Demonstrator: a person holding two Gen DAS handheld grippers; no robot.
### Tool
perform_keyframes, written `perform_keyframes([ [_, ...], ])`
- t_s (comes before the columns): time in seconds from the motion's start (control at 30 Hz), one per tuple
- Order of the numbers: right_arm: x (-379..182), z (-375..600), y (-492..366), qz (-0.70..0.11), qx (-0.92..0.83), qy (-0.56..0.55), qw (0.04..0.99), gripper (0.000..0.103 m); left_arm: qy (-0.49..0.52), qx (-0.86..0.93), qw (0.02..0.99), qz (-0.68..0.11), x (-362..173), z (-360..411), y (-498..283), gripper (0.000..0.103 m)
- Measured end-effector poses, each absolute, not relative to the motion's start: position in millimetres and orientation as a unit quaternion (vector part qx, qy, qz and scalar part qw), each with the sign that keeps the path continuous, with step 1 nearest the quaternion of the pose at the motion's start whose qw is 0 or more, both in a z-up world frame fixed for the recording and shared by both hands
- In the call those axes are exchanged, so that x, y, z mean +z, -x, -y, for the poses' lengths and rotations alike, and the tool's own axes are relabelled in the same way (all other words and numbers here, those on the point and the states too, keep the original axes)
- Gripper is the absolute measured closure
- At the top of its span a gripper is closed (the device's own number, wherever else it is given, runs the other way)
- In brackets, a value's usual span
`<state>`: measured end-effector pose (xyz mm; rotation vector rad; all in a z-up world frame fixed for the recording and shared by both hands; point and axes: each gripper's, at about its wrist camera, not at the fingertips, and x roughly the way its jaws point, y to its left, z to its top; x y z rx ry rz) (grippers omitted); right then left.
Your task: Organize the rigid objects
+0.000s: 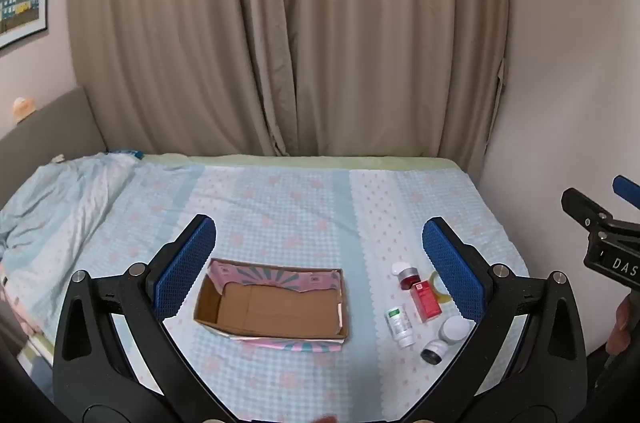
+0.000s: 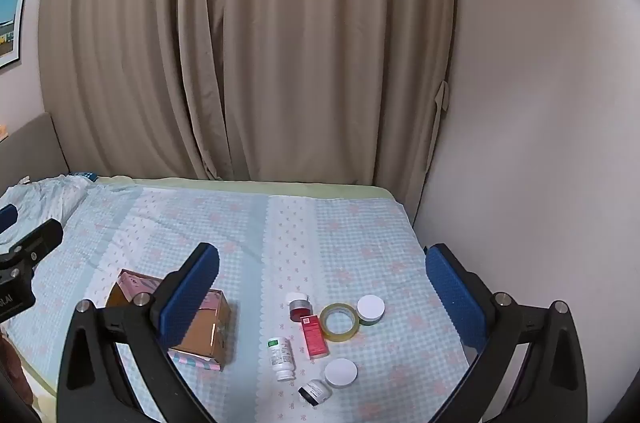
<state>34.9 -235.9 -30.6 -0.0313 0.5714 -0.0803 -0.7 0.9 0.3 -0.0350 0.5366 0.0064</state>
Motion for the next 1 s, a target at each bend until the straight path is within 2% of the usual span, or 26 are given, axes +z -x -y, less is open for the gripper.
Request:
perform_keyframes([
  [1.0,-30.8,236.3,-35.4,-0.274,-0.034,0.011,0.961,0.000,0.005,0.006,0.965,-0.264,-3.2,0.3,3.2,0.000],
])
